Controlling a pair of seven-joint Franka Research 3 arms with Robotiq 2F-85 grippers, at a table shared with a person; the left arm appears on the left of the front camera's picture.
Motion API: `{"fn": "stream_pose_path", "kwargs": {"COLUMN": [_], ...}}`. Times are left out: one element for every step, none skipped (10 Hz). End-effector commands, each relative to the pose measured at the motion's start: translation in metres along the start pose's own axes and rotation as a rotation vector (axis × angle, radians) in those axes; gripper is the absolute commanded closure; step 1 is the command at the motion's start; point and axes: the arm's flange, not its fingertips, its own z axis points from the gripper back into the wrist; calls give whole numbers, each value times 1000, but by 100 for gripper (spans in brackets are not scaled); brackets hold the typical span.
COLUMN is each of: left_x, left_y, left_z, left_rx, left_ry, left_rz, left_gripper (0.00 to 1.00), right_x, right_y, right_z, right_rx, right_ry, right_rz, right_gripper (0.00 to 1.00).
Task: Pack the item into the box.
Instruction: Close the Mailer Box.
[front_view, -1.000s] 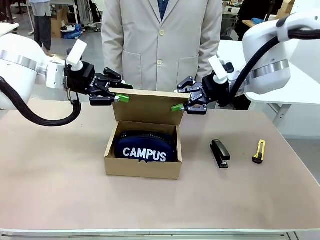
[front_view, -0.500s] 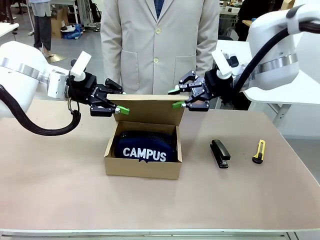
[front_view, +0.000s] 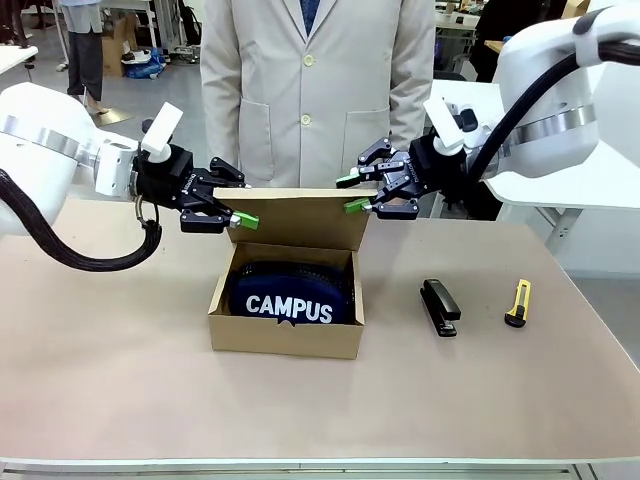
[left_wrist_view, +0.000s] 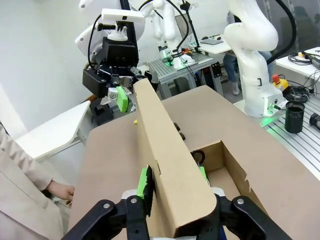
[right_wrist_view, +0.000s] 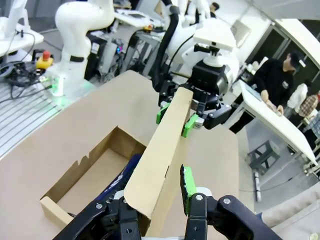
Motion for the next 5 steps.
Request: {"fn": "stream_pose_path", "kwargs": {"left_x": [1, 1, 0, -1, -2], "left_y": [-5, -10, -12, -13, -16], "left_z": [0, 2, 4, 4, 2], "left_rx": [-28, -27, -19, -15, -40], "left_ry": [12, 15, 13, 22, 27], "left_rz": [-28, -48, -68, -75, -82], "left_gripper": [55, 55, 55, 55, 55], "right_x": [-5, -8, -11, -12, -12], "right_y": [3, 9, 16, 24, 29], "right_z": [-3, -5, -9, -12, -12], "right_rx": [36, 48, 65, 76, 73], "right_ry": [10, 12, 17, 31, 37], "right_rz": [24, 36, 29, 26, 38], "right_gripper": [59, 59, 59, 59, 59]}}
